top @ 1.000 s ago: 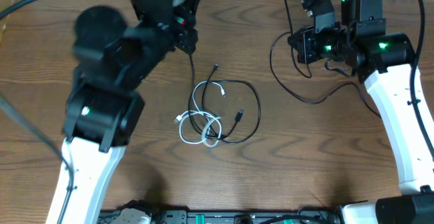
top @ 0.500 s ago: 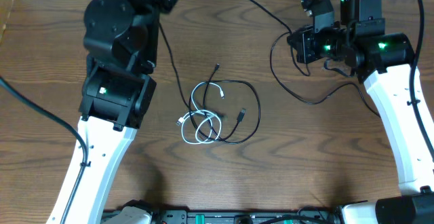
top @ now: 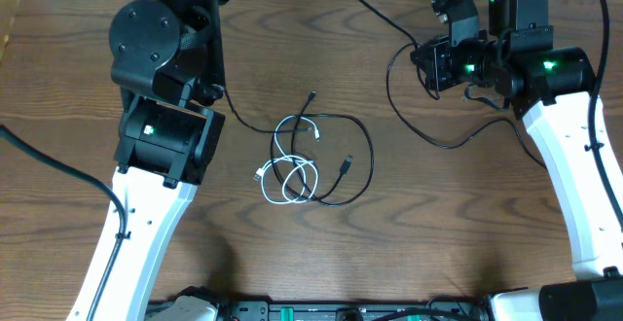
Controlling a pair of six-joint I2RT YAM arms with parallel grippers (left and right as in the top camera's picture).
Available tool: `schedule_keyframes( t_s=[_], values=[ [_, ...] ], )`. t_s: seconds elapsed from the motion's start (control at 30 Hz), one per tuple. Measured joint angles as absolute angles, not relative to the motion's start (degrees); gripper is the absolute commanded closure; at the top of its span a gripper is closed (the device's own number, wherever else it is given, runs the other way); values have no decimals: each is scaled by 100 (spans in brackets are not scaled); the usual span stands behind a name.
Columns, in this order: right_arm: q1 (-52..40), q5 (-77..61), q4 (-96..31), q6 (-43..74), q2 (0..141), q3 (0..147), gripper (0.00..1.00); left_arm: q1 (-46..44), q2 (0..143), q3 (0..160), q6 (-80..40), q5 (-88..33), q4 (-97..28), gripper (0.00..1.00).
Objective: Untangle cables
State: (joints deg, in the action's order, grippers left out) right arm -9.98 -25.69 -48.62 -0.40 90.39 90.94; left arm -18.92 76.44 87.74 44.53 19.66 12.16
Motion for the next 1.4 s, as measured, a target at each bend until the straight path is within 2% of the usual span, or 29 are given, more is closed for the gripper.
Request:
schedule_keyframes(
  t_s=[0.23, 0.37, 0.53, 0.73, 0.93, 0.97, 1.03, 1.1, 1.13, 1.3, 1.4],
  values=[
    [-878, -2346, -4860, -38, 9039, 9094, 99, -1911, 7669, 8781, 4156, 1828, 561, 92],
    [-480, -2307, -4934, -38, 9039, 9094, 99, -2043, 7793, 8781, 3367, 1022, 646, 93],
    [246, -2335, -5199, -36, 9024, 9094, 99, -2373, 8169, 8781, 2314, -82, 1328, 92],
    [1140, -2311, -5660, -23, 9006, 9091, 99, -3098, 8899, 8785, 1516, -788, 2051, 92],
    [1594, -2261, -5802, -21, 9006, 8989, 99, -4178, 9588, 8812, 1302, -1221, 1120, 92],
    [1619, -2259, -5806, -21, 9006, 8943, 99, -4397, 9747, 8814, 1282, -1271, 902, 87],
    [1656, -2244, -5808, -21, 9006, 8864, 99, -4737, 10051, 8816, 1243, -1358, 556, 62],
    [1664, -2241, -5808, -21, 9017, 8812, 99, -5000, 10344, 8814, 1076, -1433, 290, 23],
    [1664, -2239, -5808, -21, 9028, 8801, 99, -5089, 10477, 8814, 958, -1457, 185, 10],
    [1664, -2220, -5806, -21, 9150, 8799, 99, -5135, 10704, 8803, 528, -1498, -294, 7],
    [1667, -2178, -5839, -19, 9253, 8799, 94, -4982, 10641, 8805, 436, -1498, -593, 7]
  ],
)
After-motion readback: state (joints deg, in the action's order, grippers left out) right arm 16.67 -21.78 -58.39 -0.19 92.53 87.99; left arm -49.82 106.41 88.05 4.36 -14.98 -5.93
